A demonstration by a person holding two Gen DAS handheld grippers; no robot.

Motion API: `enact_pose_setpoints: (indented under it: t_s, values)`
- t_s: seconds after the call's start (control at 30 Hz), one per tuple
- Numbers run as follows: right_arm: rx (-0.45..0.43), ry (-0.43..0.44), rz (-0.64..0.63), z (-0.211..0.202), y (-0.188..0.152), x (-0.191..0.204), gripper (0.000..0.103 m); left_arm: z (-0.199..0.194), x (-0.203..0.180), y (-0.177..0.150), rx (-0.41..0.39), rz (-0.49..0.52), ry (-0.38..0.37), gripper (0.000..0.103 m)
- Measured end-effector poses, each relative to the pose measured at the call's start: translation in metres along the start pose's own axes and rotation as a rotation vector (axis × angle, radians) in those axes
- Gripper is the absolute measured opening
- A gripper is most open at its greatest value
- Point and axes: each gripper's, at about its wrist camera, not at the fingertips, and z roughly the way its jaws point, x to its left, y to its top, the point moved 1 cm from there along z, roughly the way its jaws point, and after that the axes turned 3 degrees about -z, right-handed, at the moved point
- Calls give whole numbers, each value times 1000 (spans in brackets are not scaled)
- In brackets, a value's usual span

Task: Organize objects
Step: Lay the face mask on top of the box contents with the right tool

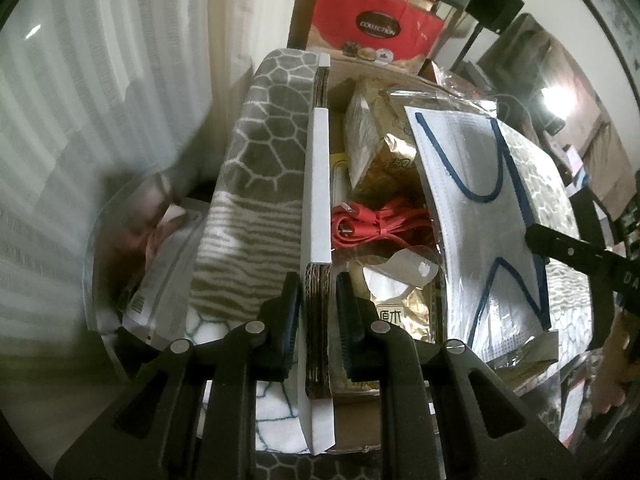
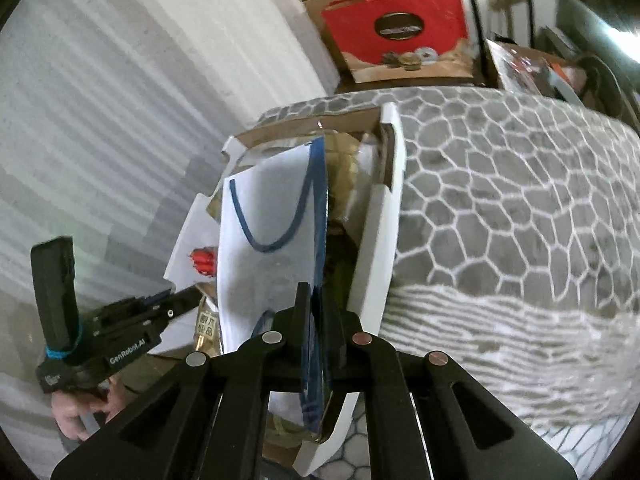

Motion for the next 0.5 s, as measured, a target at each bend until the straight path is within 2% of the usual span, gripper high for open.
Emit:
enact_pose_setpoints:
  t_s: [0.13, 0.23, 0.33, 0.4, 0.5]
  values:
    - [-34, 28, 80, -5, -11, 0, 4, 0, 0, 0, 0, 1, 4, 16]
    - [-16, 77, 116, 1, -10, 3, 6, 1, -1, 0, -1, 6, 12, 16]
    - [24, 61, 68, 8, -10, 13, 9, 2, 1, 0, 1, 7, 9, 16]
    - [23, 3, 24, 6, -11, 17, 10, 2, 2, 1, 2, 5, 11, 16]
    - [81, 24, 5, 3, -14, 17, 22, 4, 2, 3, 5, 4, 16, 17]
